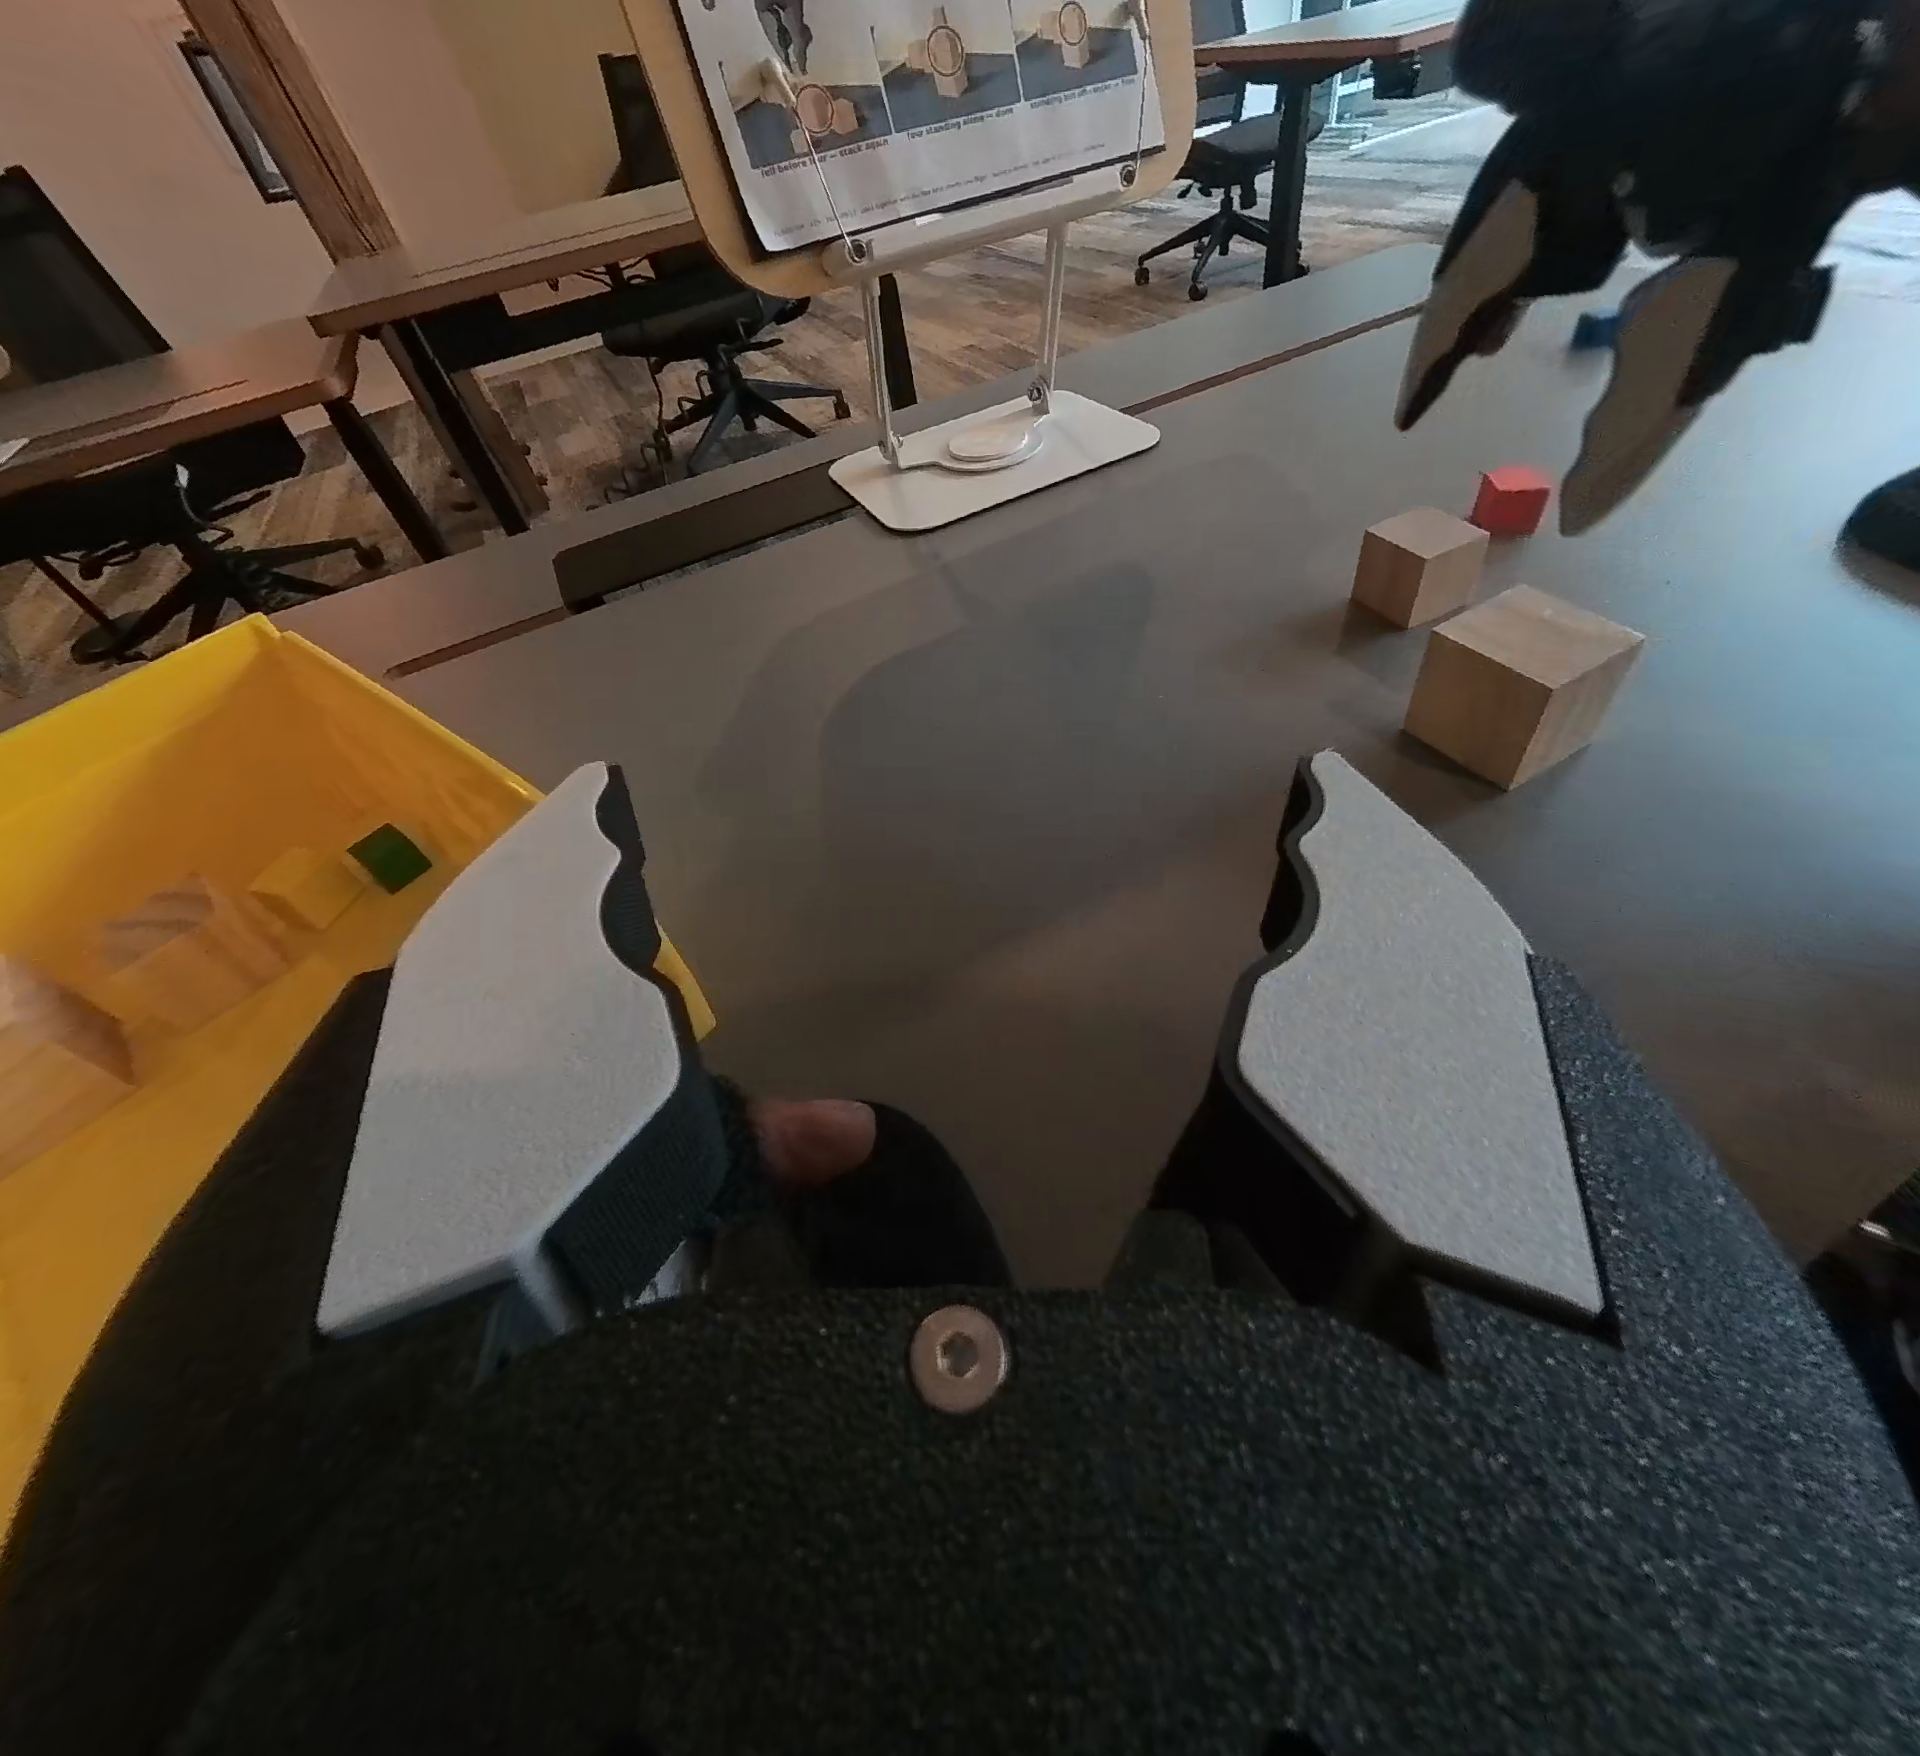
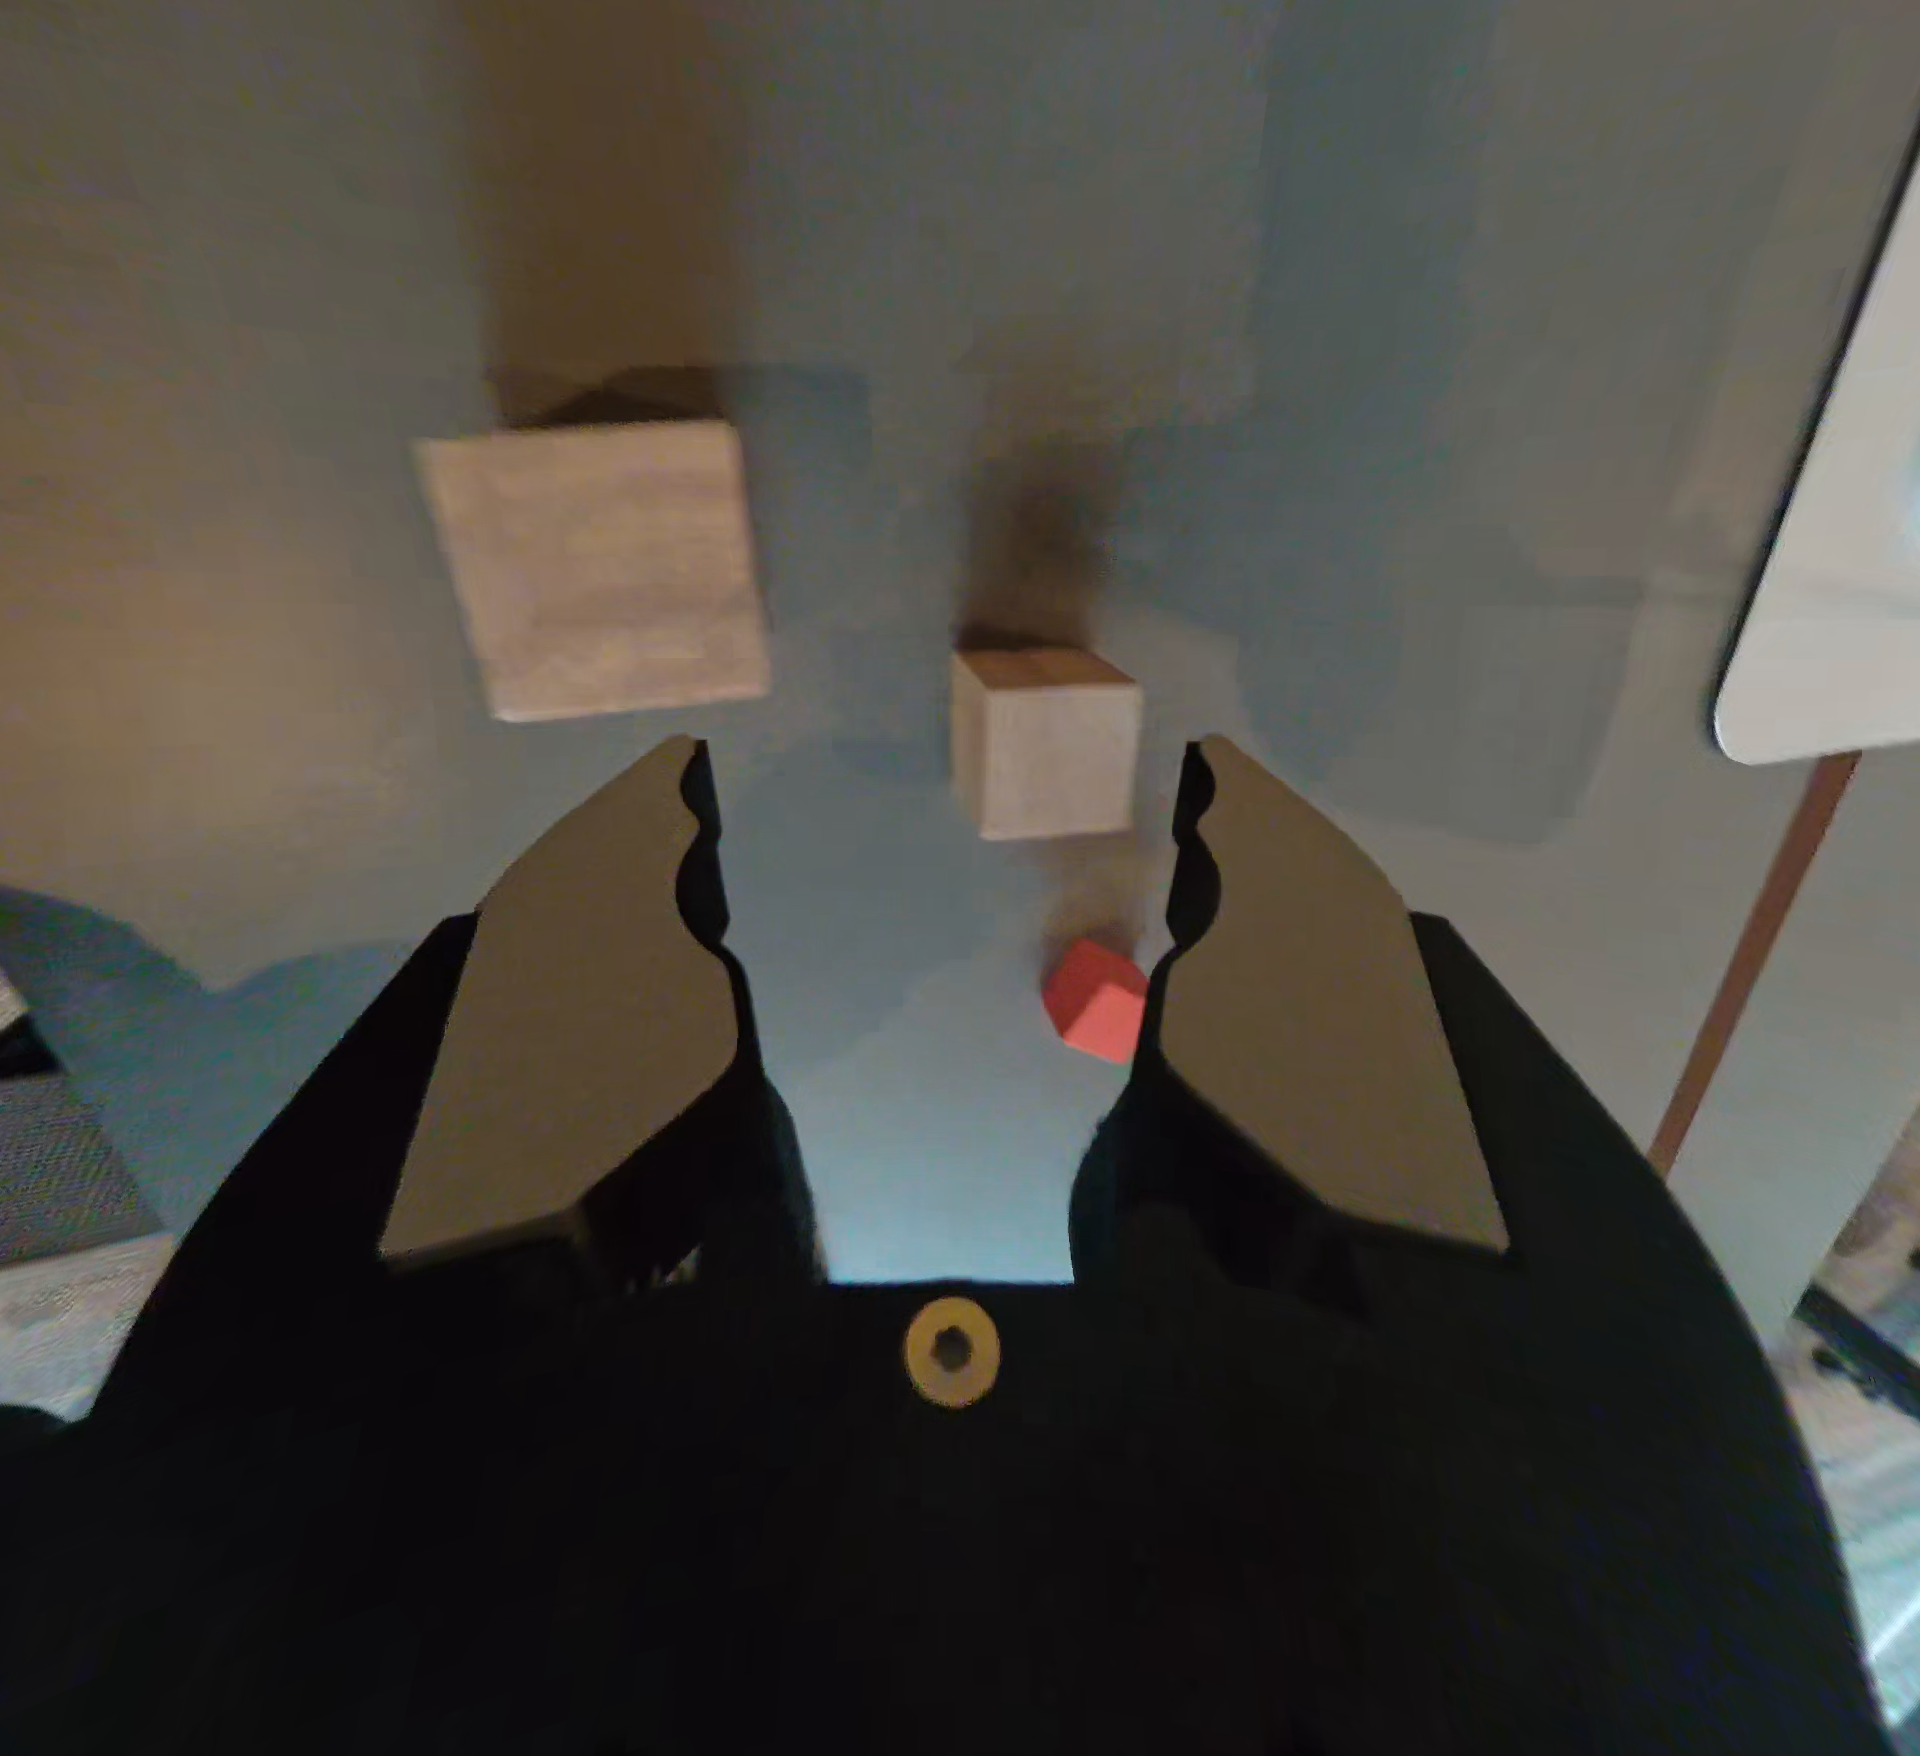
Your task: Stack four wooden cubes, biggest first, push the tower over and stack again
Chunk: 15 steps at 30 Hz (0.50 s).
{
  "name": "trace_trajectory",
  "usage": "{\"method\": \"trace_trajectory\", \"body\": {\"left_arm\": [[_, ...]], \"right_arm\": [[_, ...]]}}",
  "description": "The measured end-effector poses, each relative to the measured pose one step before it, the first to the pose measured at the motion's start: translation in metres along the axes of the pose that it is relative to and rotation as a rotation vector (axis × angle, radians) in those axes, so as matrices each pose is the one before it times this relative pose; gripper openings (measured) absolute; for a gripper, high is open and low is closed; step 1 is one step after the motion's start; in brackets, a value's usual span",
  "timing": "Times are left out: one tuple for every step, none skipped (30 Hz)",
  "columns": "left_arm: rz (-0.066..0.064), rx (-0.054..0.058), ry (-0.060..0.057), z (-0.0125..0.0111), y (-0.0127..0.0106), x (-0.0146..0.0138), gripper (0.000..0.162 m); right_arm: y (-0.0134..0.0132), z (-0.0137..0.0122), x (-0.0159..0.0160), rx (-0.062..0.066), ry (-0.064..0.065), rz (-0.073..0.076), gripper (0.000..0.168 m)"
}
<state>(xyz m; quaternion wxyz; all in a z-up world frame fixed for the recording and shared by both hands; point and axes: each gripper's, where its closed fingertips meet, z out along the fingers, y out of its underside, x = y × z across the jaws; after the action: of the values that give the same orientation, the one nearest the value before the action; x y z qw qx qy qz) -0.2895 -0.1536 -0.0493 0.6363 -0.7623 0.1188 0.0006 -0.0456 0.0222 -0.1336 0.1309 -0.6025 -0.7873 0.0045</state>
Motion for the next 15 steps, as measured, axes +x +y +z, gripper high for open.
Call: {"method": "trace_trajectory", "body": {"left_arm": [[0.0011,0.0004,-0.0027,-0.00063,-0.00022,-0.00046,0.115],[0.0004,0.0006,-0.0031,-0.00053,-0.00026,-0.00059,0.115],[-0.0004,0.0013,-0.0023,-0.00038,-0.00025,-0.00052,0.115],[-0.0009,0.0001,-0.0009,-0.00025,-0.00002,-0.00032,0.115],[-0.0001,-0.0021,-0.0010,0.00014,0.00047,-0.00044,0.115],[0.0006,-0.0025,-0.0012,0.00024,0.00059,-0.00042,0.115],[-0.0004,-0.0027,0.0002,0.00053,0.00066,-0.00020,0.114],[-0.0014,-0.0024,0.0018,0.00066,0.00071,-0.00001,0.114],[-0.0011,-0.0013,0.0038,0.00064,0.00047,0.00032,0.114],[-0.0002,-0.0024,0.0053,0.00083,0.00072,0.00073,0.114],[0.0012,-0.0037,0.0051,0.00075,0.00075,0.00078,0.114],[0.0024,-0.0032,0.0063,0.00074,0.00064,0.00115,0.114],[0.0016,-0.0035,0.0082,0.00072,0.00080,0.00137,0.114],[0.0018,-0.0032,0.0105,0.00061,0.00069,0.00156,0.114],[0.0042,0.0003,0.0190,0.00041,0.00030,0.00277,0.114]], "right_arm": [[0.00718,0.00356,0.00871,-0.0188,-0.0085,0.0121,0.084],[0.00498,0.00591,0.00572,-0.0127,-0.0184,0.0072,0.084],[0.00342,0.00758,0.00355,-0.0091,-0.0200,0.0008,0.084],[0.00358,0.00837,0.00229,-0.0136,-0.0165,-0.0057,0.083],[0.00401,0.00799,0.00079,-0.0190,-0.0154,-0.0077,0.083],[0.00327,0.00666,0.00135,-0.0152,-0.0044,-0.0046,0.082],[0.00190,0.00495,0.00069,-0.0066,-0.0045,-0.0001,0.080],[0.00050,0.00358,0.00015,0.0030,-0.0048,0.0017,0.078],[-0.00019,0.00279,-0.00001,0.0082,-0.0037,0.0004,0.076],[-0.00016,0.00223,0.00020,0.0063,-0.0006,-0.0012,0.073],[0.00015,0.00214,0.00032,0.0027,0.0023,-0.0028,0.072],[0.00077,0.00207,0.00021,-0.0026,0.0017,-0.0028,0.070],[0.00131,0.00191,-0.00039,-0.0073,-0.0014,-0.0043,0.066],[0.00070,0.00156,0.00003,-0.0049,0.0024,-0.0089,0.060],[-0.00014,0.00050,0.00059,0.0024,0.0087,-0.0114,0.052]]}}
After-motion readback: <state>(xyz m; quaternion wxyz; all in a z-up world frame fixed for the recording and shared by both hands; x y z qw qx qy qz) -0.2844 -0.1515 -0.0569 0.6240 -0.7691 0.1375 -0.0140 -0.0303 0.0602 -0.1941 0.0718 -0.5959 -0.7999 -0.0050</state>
